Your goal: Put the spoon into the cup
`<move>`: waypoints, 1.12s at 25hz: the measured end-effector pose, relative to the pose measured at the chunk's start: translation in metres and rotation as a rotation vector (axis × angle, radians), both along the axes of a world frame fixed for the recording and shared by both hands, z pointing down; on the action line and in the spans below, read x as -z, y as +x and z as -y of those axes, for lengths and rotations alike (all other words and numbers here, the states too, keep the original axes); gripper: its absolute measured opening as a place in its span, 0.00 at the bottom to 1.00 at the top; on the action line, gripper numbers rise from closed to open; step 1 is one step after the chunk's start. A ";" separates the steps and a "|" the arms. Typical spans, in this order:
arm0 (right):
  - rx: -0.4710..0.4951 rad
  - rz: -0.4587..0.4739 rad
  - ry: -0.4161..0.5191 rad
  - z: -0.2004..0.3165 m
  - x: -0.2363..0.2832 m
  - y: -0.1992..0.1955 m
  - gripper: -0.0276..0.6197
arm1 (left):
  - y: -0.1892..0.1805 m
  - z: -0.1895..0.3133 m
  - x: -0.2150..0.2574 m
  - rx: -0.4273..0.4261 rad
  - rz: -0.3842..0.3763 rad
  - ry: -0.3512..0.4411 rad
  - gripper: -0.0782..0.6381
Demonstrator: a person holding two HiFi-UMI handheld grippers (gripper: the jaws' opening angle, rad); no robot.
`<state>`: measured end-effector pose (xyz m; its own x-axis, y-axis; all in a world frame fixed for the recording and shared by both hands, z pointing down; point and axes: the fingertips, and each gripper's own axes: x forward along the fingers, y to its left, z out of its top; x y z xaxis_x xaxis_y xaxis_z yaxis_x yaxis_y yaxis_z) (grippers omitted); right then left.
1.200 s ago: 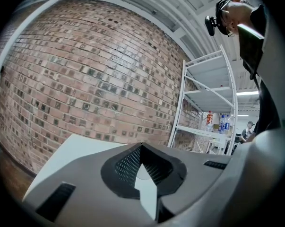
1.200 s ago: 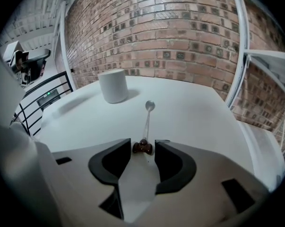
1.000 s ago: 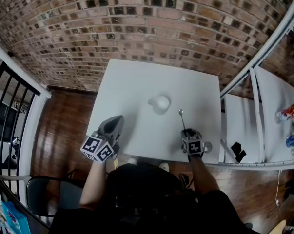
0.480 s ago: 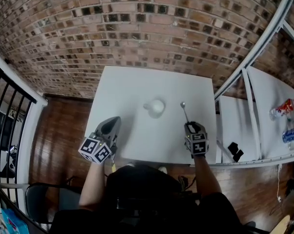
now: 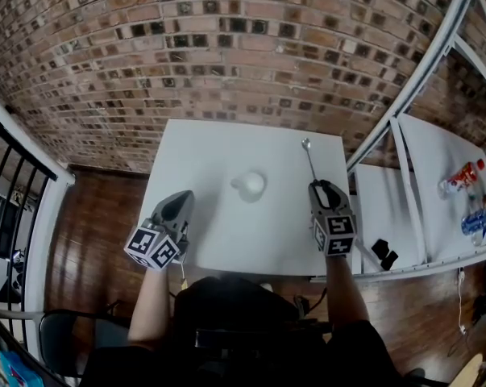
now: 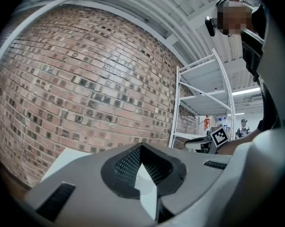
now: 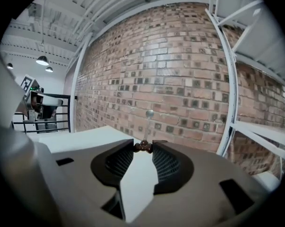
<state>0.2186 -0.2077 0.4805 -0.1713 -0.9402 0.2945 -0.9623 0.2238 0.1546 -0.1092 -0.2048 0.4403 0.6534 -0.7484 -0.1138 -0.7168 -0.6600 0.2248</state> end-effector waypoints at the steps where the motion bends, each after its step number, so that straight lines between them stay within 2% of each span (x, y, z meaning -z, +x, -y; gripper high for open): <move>1: 0.016 -0.009 0.015 0.001 0.006 -0.004 0.24 | -0.001 0.000 0.001 0.003 -0.001 0.003 0.11; 5: 0.082 -0.072 0.050 0.002 0.020 -0.022 0.24 | -0.002 -0.001 0.003 0.012 0.000 0.011 0.11; 10: 0.192 -0.112 0.019 0.011 0.013 -0.048 0.24 | -0.002 -0.005 0.004 0.015 0.006 0.013 0.11; 16: 0.341 -0.048 -0.137 0.015 -0.030 -0.070 0.24 | -0.008 -0.012 -0.002 0.039 0.009 -0.002 0.11; 19: 0.403 -0.050 -0.233 0.008 -0.059 -0.078 0.24 | -0.011 -0.015 -0.004 0.050 0.010 -0.011 0.11; 23: 0.443 -0.080 -0.351 -0.001 -0.093 -0.085 0.24 | -0.019 -0.019 -0.009 0.070 0.009 -0.025 0.11; 28: 0.475 -0.084 -0.441 -0.008 -0.116 -0.092 0.24 | -0.024 -0.023 -0.012 0.082 0.007 -0.031 0.11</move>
<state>0.1269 -0.1994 0.5963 -0.4979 -0.5560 0.6655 -0.7317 0.6812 0.0217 -0.1332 -0.1821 0.4518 0.5904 -0.8025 -0.0857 -0.7698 -0.5918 0.2391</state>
